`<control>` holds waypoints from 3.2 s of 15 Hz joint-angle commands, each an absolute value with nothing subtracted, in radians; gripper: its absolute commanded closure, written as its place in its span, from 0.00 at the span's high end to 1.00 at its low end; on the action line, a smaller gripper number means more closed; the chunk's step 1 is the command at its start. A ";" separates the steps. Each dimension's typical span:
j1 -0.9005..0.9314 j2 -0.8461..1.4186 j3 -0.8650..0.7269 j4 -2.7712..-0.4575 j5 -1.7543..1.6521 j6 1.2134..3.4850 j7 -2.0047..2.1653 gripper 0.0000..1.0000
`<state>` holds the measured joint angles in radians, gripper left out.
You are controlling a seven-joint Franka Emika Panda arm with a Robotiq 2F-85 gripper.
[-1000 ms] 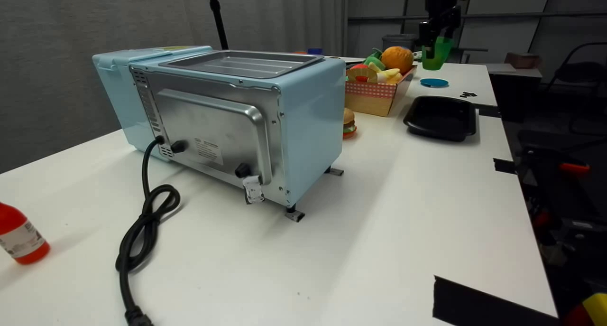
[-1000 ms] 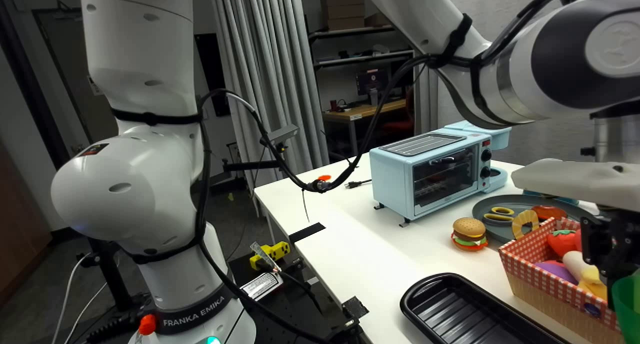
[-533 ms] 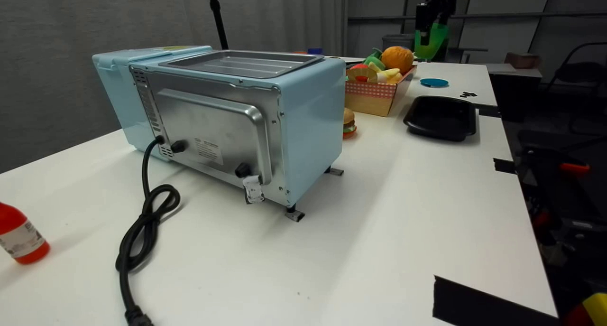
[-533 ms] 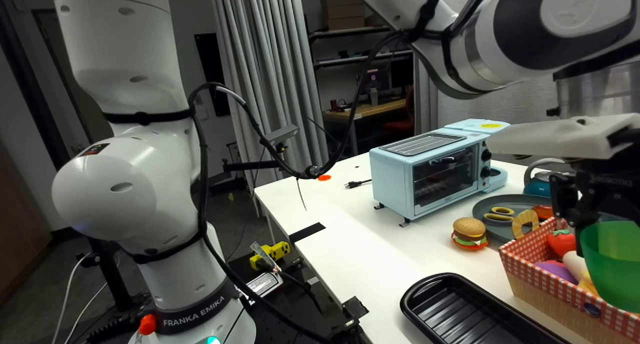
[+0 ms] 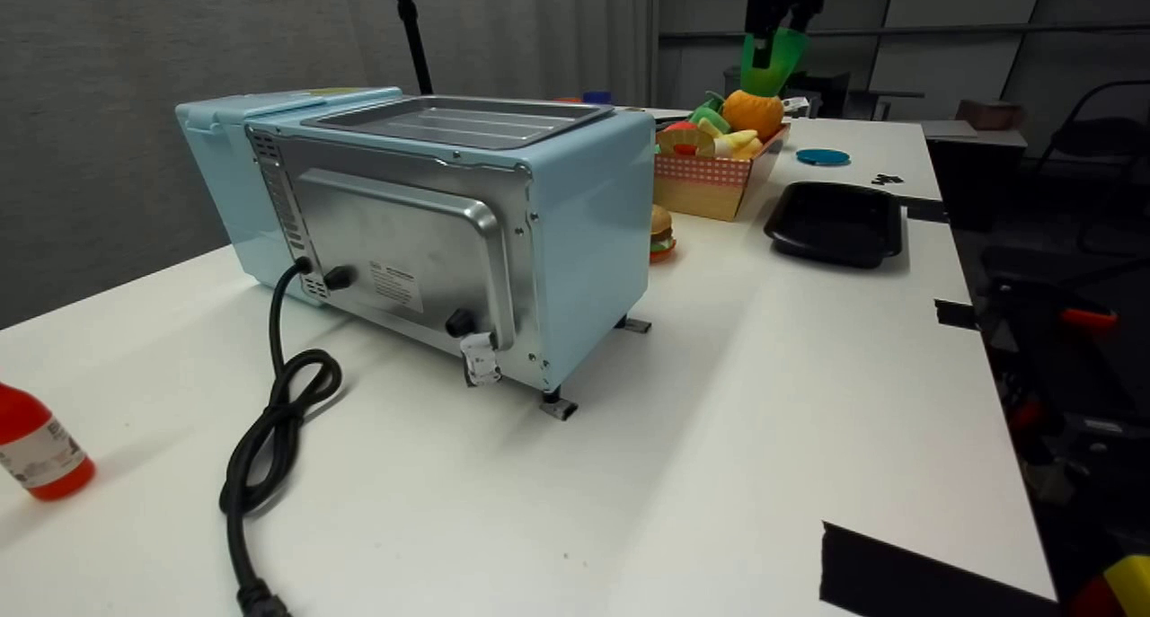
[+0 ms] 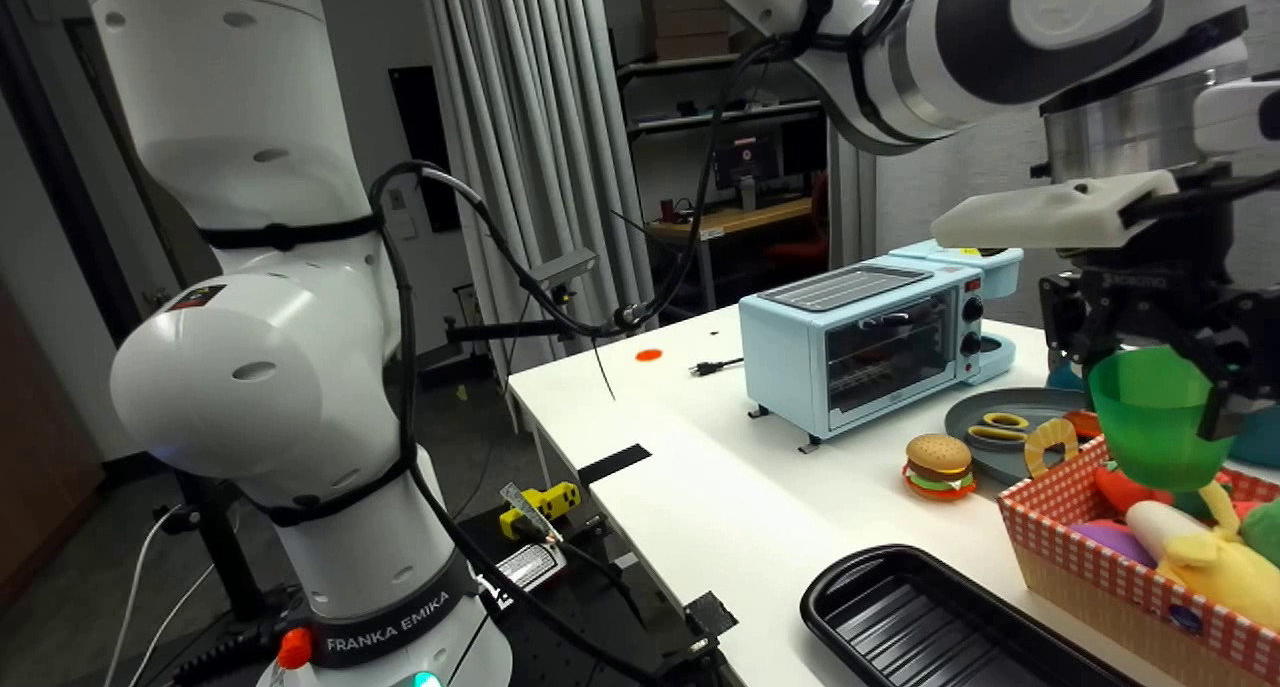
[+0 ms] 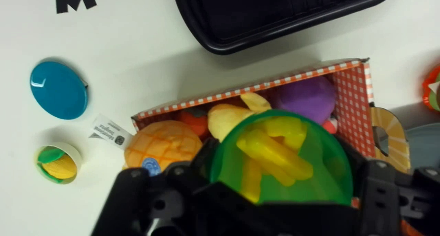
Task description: Pour the contents of the green cup into the brown box
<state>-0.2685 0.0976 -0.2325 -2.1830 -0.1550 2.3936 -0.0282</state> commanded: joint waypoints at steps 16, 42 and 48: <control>-0.237 0.370 -0.173 -1.926 0.002 2.694 0.007 0.56; -1.180 0.444 0.737 -2.296 -0.089 3.696 -0.170 0.56; -1.165 0.449 0.595 -2.345 -0.346 3.874 0.056 0.56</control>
<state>-1.2220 0.4620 0.7064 -2.3292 -0.2070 3.7854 -0.0998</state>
